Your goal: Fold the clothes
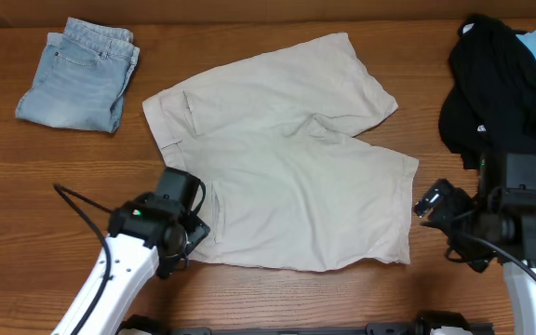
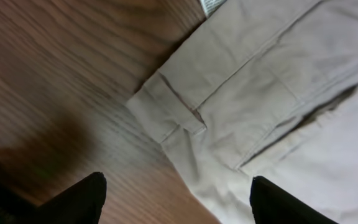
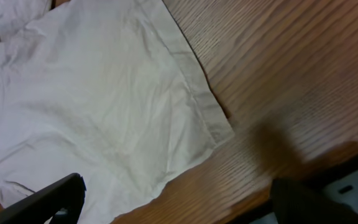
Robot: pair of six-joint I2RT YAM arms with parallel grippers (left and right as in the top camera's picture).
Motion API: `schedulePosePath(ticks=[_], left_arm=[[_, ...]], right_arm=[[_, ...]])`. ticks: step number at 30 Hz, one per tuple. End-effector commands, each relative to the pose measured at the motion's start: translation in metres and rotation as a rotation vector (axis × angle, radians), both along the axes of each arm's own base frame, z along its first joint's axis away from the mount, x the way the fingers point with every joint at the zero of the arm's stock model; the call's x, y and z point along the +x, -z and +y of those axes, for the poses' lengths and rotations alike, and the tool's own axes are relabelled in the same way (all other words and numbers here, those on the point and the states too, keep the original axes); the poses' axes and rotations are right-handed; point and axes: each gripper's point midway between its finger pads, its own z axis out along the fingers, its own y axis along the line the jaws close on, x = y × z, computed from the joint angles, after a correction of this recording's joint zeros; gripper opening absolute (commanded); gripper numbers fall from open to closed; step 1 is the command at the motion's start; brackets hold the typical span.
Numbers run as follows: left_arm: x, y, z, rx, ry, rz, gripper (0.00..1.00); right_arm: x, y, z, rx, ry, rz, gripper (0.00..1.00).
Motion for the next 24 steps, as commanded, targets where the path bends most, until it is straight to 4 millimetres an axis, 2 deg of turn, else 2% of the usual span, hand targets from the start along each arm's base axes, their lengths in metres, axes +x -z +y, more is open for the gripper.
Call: schedulePosePath(ticks=[1,6,13,17,21,24], left_arm=[[-0.006,0.019,-0.002,-0.016,-0.058,0.038,0.72],[-0.012,0.040,0.000,0.003,-0.078,0.093,0.68],[-0.007,0.064,0.006,0.015,-0.112,0.129,0.64],[-0.006,0.071,0.011,0.027,-0.133,0.149,0.54],[-0.005,0.079,0.012,0.032,-0.124,0.167,0.31],[-0.001,0.085,0.011,0.033,-0.080,0.168,0.20]], right_arm=[[0.002,0.008,0.005,0.029,0.000,-0.006,0.95],[0.002,0.022,0.005,0.030,0.001,0.007,0.91],[-0.005,0.041,0.006,0.033,0.002,0.048,0.87],[-0.008,0.046,0.006,0.043,0.029,0.069,0.84],[-0.013,0.054,0.011,0.073,0.051,0.095,0.82],[-0.015,0.059,0.012,0.083,0.069,0.107,0.79]])
